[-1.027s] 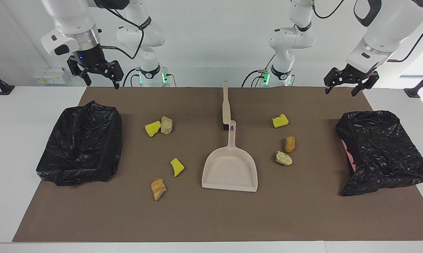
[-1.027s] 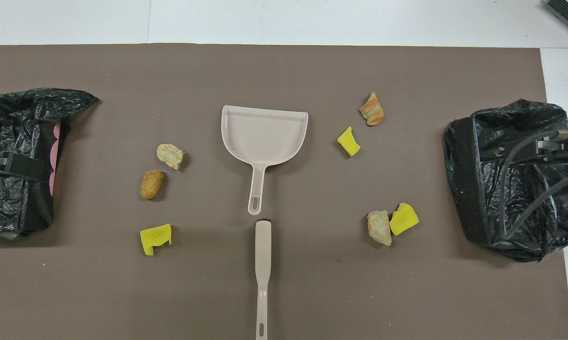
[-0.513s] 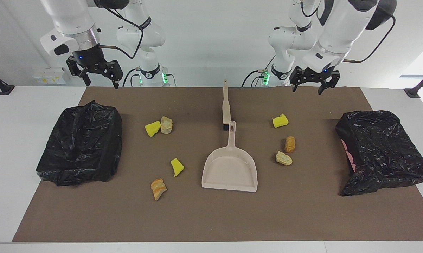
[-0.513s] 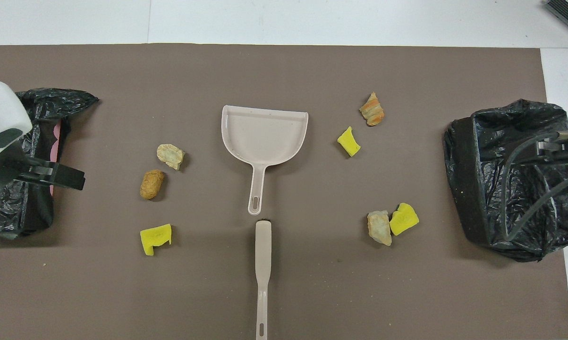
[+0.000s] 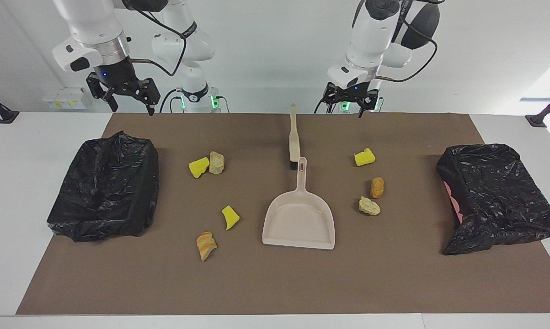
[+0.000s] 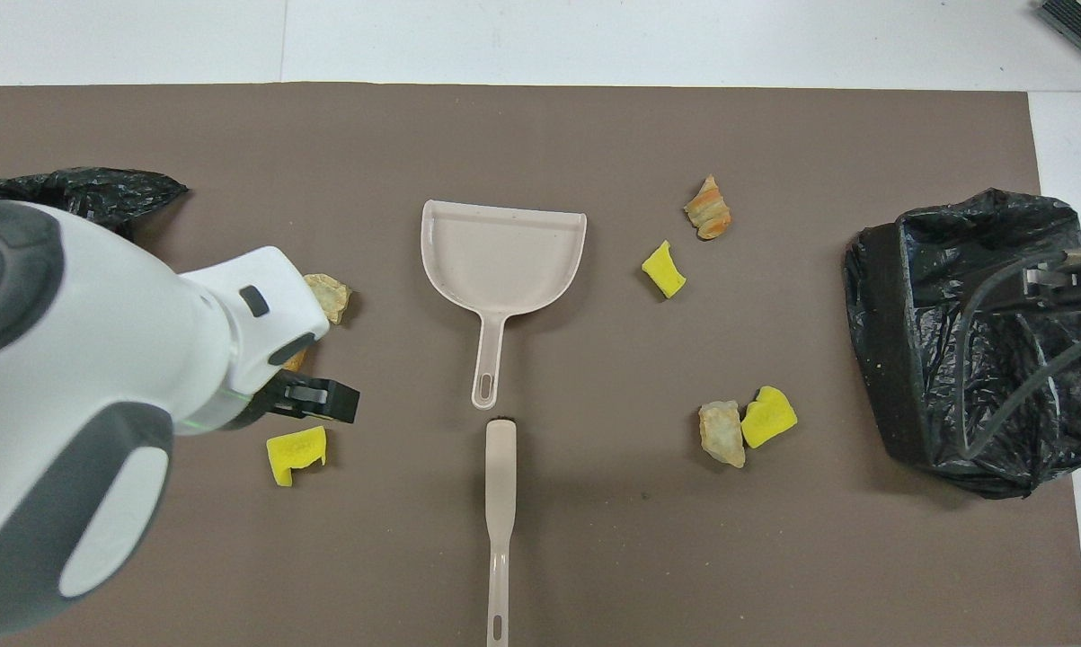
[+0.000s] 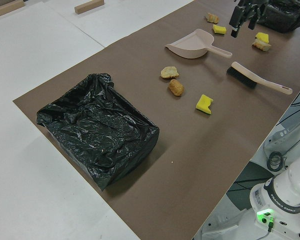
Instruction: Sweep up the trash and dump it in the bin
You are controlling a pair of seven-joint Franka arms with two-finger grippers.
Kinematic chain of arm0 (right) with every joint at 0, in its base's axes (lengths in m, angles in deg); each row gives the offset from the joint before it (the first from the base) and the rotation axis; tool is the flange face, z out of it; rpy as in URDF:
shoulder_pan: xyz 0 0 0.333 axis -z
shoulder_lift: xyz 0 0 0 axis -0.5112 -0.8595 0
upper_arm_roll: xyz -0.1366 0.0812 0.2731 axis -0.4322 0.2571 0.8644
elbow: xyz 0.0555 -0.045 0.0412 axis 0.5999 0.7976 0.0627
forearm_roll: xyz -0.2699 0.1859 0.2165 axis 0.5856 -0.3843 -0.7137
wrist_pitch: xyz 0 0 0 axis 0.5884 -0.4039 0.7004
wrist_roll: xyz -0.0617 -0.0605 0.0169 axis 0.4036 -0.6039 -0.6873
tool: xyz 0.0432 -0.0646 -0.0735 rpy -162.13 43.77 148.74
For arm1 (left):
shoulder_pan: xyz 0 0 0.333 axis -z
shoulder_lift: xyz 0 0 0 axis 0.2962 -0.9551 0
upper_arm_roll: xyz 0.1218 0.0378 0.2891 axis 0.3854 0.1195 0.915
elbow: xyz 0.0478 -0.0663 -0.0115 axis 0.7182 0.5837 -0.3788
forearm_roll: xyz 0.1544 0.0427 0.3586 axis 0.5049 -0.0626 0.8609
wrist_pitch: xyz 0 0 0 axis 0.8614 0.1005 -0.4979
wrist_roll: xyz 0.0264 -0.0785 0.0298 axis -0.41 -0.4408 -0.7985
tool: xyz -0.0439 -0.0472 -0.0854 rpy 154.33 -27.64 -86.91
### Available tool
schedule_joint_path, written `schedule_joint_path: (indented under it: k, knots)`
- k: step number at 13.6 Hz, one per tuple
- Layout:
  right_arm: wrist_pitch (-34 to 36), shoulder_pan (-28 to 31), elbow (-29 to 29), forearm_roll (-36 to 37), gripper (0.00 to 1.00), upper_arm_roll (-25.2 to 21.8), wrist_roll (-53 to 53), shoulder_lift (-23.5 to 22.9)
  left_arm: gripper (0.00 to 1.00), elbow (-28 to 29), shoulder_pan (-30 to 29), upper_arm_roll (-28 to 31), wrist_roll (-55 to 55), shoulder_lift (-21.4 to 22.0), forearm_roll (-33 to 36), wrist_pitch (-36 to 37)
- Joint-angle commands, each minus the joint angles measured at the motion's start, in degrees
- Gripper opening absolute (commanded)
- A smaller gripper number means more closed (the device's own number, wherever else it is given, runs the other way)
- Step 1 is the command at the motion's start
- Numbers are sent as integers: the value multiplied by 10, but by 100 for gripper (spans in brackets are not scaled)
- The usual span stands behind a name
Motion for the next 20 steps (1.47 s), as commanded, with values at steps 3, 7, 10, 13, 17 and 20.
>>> schedule_joint_path:
  k: [3, 7, 10, 13, 17, 20]
  knots:
    - [-10, 7, 13, -17, 100, 3, -22, 12, 100, 122, 100, 11, -28, 37, -6, -88]
    - [-24, 6, 17, -28, 100, 3, -23, 12, 100, 187, 159, 11, -78, 3, -6, -181]
    - [-20, 8, 16, -31, 100, 3, -72, 12, 100, 242, 195, 11, -123, -18, -6, -271]
    - [-15, 9, 16, -33, 100, 3, -76, 13, 100, 253, 223, 11, -167, -54, -6, -313]
    - [-20, 2, 18, -33, 100, 5, -72, 14, 100, 265, 239, 11, -188, -50, -7, -319]
    - [-22, 2, 13, -33, 100, 10, -69, 7, 57, 267, 240, 11, -185, -47, -7, -303]
